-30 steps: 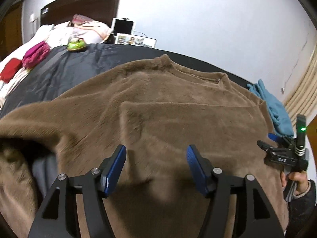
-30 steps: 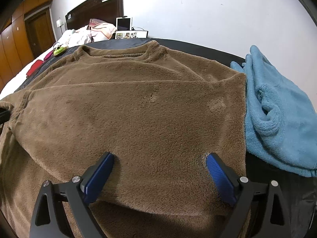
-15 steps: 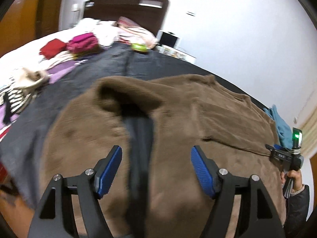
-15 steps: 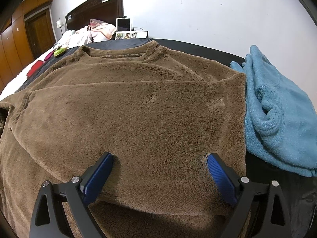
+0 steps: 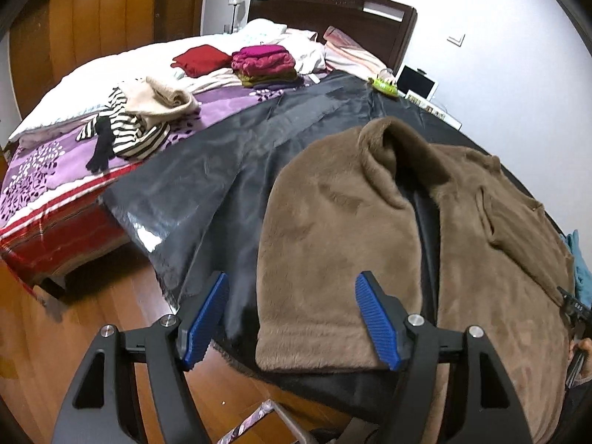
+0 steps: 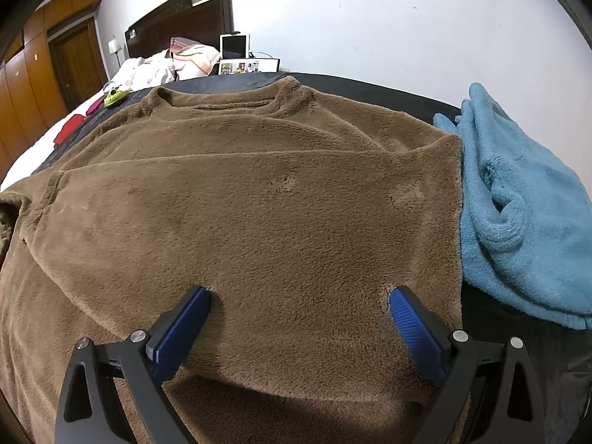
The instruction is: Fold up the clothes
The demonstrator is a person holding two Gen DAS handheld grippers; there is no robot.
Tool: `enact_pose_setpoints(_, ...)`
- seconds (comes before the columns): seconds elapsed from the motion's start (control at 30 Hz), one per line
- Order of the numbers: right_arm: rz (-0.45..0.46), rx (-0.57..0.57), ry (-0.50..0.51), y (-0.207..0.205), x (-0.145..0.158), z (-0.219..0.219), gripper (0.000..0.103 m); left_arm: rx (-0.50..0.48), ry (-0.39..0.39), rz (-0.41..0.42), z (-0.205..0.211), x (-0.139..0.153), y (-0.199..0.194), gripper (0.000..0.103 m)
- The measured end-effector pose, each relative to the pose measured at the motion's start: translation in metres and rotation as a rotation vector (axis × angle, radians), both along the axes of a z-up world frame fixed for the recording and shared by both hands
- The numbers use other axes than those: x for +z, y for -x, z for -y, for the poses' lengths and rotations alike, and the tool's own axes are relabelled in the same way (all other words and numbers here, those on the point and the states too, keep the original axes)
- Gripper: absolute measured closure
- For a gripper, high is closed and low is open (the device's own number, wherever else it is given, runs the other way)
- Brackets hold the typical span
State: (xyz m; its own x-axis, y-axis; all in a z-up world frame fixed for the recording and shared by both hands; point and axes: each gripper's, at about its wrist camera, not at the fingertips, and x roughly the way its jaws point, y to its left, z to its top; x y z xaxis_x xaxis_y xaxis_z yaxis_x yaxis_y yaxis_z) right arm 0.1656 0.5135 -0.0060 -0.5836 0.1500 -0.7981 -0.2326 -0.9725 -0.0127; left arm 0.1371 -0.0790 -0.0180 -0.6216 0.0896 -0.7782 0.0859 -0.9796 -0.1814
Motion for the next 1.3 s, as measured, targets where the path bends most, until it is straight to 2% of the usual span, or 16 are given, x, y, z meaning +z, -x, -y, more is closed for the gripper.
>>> enact_pose_setpoints(0.23, 0.001, 0.003, 0.001, 0.001, 0.0, 0.0, 0.002, -0.009, -0.004, 0.041, -0.008, -0.015, -0.002, 0.029)
enact_pose_setpoints(0.43, 0.001, 0.004, 0.001, 0.001, 0.0, 0.0, 0.002, -0.001, 0.026, 0.032, -0.012, -0.018, -0.007, 0.03)
enact_pose_setpoints(0.47, 0.001, 0.004, 0.001, 0.001, 0.0, 0.0, 0.002, -0.003, 0.032, 0.03, -0.014, -0.018, -0.007, 0.036)
enact_pose_setpoints(0.5, 0.001, 0.004, 0.001, 0.001, 0.0, 0.0, 0.002, -0.005, 0.039, 0.028, -0.016, -0.018, -0.008, 0.05)
enact_pose_setpoints(0.57, 0.001, 0.004, 0.002, 0.001, 0.0, 0.0, 0.002, -0.009, 0.049, 0.025, -0.02, -0.018, -0.008, 0.06)
enact_pose_setpoints(0.67, 0.001, 0.003, 0.003, 0.0, 0.0, 0.0, 0.002, -0.007, 0.062, 0.002, -0.022, -0.013, -0.01, 0.086)
enact_pose_setpoints(0.8, 0.0, 0.003, 0.003, 0.0, 0.0, 0.0, 0.002, 0.019, 0.054, -0.049, -0.009, 0.005, -0.006, 0.089)
enact_pose_setpoints(1.03, 0.001, 0.002, 0.002, 0.0, 0.0, 0.0, 0.002, 0.133, 0.149, -0.227, 0.041, 0.077, 0.01, 0.089)
enact_pose_setpoints(1.3, 0.002, 0.002, -0.001, 0.001, 0.0, 0.001, 0.002, 0.227, 0.012, -0.285, 0.109, 0.121, 0.064, 0.089)
